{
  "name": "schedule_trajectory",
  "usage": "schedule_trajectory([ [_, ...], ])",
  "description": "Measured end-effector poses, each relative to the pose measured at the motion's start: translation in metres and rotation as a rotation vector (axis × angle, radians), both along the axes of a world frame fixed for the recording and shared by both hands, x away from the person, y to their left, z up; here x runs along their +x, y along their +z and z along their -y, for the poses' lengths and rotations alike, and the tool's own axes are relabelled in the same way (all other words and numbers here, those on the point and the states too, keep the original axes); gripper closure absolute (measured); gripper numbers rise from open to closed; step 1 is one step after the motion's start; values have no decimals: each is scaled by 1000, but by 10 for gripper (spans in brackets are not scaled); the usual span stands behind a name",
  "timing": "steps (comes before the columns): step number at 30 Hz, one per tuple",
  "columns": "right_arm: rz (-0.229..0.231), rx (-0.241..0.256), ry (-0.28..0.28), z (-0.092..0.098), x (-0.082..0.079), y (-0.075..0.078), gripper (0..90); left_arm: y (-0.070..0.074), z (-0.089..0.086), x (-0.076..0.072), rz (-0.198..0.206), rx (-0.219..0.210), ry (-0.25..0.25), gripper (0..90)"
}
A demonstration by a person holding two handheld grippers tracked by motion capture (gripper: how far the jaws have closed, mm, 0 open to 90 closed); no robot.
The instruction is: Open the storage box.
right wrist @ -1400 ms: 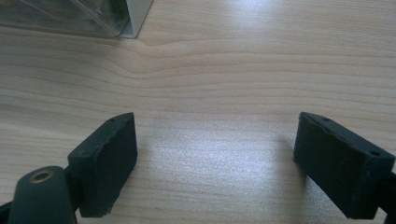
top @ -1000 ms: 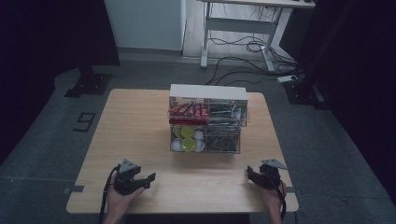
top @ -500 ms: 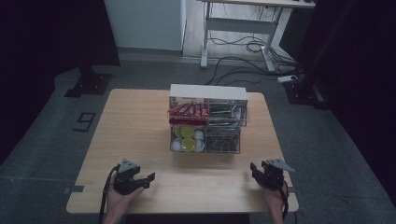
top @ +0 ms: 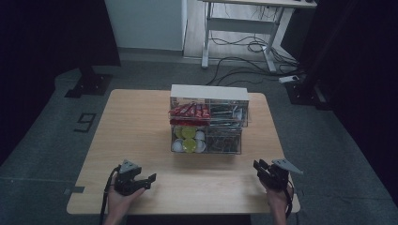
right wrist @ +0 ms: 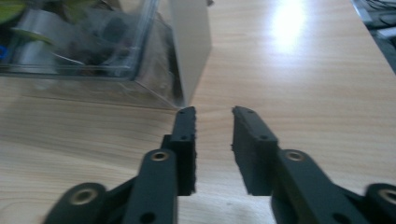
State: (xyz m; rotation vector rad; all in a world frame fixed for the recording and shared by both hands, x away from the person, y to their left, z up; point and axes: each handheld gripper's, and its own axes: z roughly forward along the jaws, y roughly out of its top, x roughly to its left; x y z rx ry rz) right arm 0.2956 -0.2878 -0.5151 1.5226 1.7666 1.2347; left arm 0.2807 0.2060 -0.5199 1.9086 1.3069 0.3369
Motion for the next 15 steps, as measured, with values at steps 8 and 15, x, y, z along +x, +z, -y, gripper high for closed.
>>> schedule_trajectory([
  [8, 45, 11, 49, -7, -3, 8, 841, 0, -1, 0, 1, -2, 0, 281],
  [15, 61, 15, 72, -13, -5, 12, 885, 0, 0, 0, -2, -1, -4, 281],
])
